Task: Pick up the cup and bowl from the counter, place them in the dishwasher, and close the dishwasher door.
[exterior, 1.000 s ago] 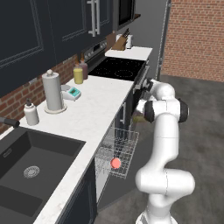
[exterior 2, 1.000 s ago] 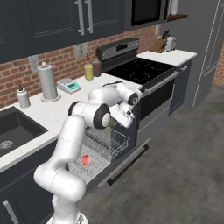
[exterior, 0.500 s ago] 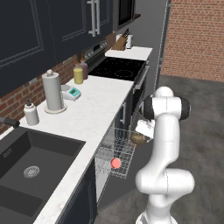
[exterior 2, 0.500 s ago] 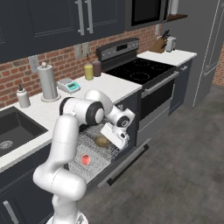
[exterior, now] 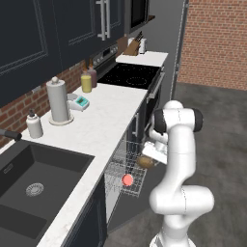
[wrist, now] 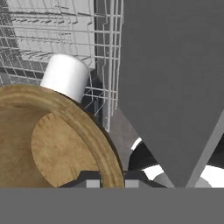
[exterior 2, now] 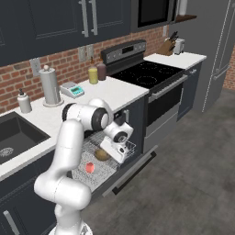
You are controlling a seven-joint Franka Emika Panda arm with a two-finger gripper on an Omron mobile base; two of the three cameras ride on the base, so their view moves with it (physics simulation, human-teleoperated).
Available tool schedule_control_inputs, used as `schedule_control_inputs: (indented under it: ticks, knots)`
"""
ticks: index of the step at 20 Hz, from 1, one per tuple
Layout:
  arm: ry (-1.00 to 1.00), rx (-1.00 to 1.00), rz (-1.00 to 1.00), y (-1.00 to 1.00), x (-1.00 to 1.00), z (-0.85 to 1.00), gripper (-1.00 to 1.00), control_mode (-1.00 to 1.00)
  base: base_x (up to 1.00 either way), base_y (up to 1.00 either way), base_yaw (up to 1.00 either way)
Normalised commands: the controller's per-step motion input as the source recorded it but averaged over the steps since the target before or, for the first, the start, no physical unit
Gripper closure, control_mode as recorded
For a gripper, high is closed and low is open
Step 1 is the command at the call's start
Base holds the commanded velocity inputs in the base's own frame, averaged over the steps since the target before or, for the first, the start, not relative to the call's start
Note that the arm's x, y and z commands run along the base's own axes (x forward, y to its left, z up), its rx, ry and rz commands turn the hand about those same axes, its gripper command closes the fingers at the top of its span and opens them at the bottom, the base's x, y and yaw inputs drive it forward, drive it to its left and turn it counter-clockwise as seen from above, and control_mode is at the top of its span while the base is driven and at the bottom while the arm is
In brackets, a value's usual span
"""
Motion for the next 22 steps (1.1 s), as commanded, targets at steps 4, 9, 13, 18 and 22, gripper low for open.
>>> schedule_control_inputs:
  ticks: [4,9,13,18,22]
  knots:
    - [-0.01,0.0,0.0,0.11,0.47,-0.53,1.0,-1.0,0.0,0.0,0.0]
    - [-0.04,0.0,0.0,0.04,0.67,-0.29,1.0,-1.0,0.0,0.0,0.0]
    - [-0.01,0.0,0.0,0.02,0.69,-0.51,1.0,-1.0,0.0,0.0,0.0]
    - [0.0,0.0,0.0,0.11,0.46,-0.74,1.0,-1.0,0.0,0.0,0.0]
    - [-0.03,0.0,0.0,0.02,0.15,-0.6,1.0,-1.0,0.0,0.0,0.0]
